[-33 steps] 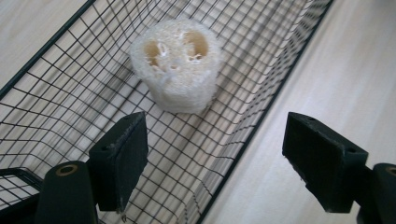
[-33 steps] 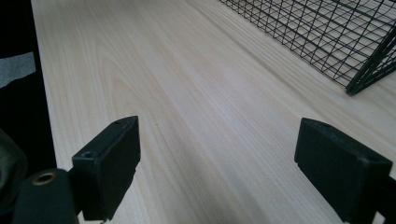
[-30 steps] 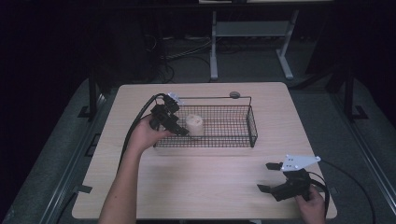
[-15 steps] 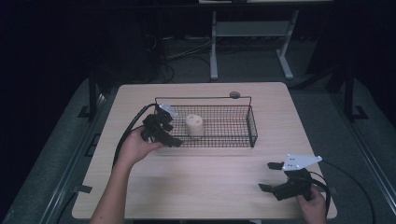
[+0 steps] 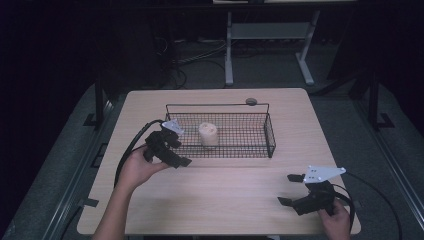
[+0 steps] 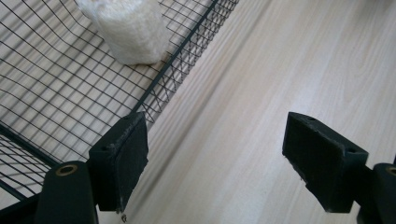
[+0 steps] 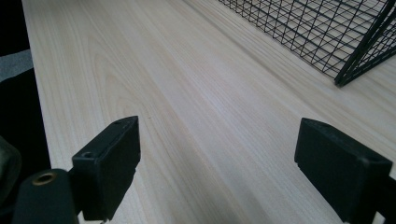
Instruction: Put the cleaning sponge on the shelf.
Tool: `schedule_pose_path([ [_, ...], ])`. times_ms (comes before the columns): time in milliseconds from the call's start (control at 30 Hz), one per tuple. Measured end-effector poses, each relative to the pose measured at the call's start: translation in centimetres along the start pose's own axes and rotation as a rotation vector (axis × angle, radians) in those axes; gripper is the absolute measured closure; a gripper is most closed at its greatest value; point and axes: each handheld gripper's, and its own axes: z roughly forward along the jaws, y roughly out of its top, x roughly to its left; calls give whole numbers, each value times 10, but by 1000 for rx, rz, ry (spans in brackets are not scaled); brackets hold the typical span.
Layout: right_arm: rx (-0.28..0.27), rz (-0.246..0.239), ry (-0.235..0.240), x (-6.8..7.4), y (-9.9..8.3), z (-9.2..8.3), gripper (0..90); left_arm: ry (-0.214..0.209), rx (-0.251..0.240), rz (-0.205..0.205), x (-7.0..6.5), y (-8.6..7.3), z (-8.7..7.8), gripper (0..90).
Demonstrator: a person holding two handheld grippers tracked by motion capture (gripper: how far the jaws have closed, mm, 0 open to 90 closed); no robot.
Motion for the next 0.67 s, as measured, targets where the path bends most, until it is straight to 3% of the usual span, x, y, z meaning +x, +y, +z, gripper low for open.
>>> schedule_pose_path([
  [500,4,0,6,1,0,1,138,11,-49,18,-23,-23,-6,226],
  [667,9,-4,3,2,1,2,138,11,-44,26,-31,-32,-8,226],
])
